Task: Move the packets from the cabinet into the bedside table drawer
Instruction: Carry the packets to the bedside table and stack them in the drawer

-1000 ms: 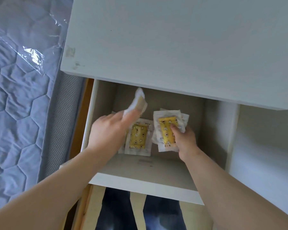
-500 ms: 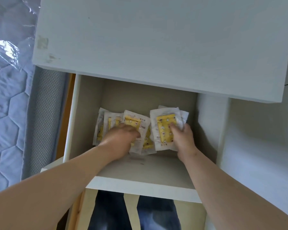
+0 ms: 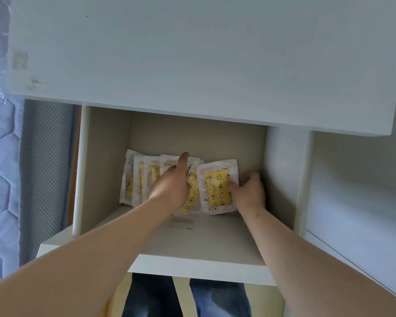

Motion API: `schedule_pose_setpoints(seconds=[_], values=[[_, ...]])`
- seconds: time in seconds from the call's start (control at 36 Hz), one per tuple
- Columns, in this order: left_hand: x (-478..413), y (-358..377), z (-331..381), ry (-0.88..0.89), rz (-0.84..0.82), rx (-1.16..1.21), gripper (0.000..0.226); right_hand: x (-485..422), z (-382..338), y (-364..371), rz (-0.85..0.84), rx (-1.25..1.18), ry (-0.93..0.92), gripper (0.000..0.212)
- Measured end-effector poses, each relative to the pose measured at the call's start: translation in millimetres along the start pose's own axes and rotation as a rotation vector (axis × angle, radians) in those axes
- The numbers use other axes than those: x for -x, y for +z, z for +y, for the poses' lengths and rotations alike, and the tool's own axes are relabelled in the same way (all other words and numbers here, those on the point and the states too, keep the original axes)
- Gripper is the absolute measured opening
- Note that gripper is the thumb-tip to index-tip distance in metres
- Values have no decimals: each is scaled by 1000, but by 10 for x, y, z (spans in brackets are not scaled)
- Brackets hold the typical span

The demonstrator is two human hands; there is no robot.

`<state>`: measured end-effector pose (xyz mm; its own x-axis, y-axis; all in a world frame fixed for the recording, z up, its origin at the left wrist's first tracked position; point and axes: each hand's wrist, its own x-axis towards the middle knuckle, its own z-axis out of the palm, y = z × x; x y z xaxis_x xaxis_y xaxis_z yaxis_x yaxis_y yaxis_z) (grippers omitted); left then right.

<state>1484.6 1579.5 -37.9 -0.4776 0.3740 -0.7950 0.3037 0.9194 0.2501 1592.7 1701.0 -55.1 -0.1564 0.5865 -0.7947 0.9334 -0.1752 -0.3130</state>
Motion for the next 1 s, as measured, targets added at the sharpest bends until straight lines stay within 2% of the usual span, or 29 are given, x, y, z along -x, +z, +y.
schedule_pose_setpoints(seconds=[0.08, 0.14, 0.19, 0.25, 0.31, 0.42, 0.47, 0.56, 0.69, 0.78, 0.83, 0.89, 0.94, 1.0], values=[[-77, -18, 76, -48, -47, -1, 69, 18, -50, 12, -51, 72, -85, 63], [-130, -31, 111, -80, -77, -43, 51, 3, -73, 34, -98, 97, -112, 65], [-180, -35, 123, -97, -89, -55, 27, -39, -75, 49, -116, 105, -90, 59], [-212, -32, 112, -113, -44, -13, 16, -82, -68, 38, -119, 122, -59, 49], [-211, -31, 97, -141, 0, 57, 20, -121, -41, 11, -123, 74, -15, 36], [-134, 5, 39, -201, 51, 118, 19, -122, 8, -51, -98, -173, 94, 10], [-86, 30, 32, -175, 47, 90, 17, -94, 6, -62, -70, -250, 98, 10], [-45, 64, 65, -146, -29, 51, 29, -43, 8, -61, -68, -305, 71, 10], [-79, 88, 99, -162, -60, 51, 17, 11, 15, -91, -75, -377, 72, 11], [-91, 97, 54, -195, -81, 14, 18, 38, 7, -121, 36, -268, -60, 6], [-75, 96, 23, -219, -77, 6, 20, 88, -24, -147, 171, -136, -235, 3], [-52, 98, 15, -244, -71, 24, 23, 137, -83, -170, 277, -59, -427, 13], [-29, 100, 35, -265, -40, 66, 22, 171, -167, -192, 290, -27, -529, 17], [-10, 105, 85, -246, 23, 154, 23, 165, -240, -204, 234, 13, -506, 13]])
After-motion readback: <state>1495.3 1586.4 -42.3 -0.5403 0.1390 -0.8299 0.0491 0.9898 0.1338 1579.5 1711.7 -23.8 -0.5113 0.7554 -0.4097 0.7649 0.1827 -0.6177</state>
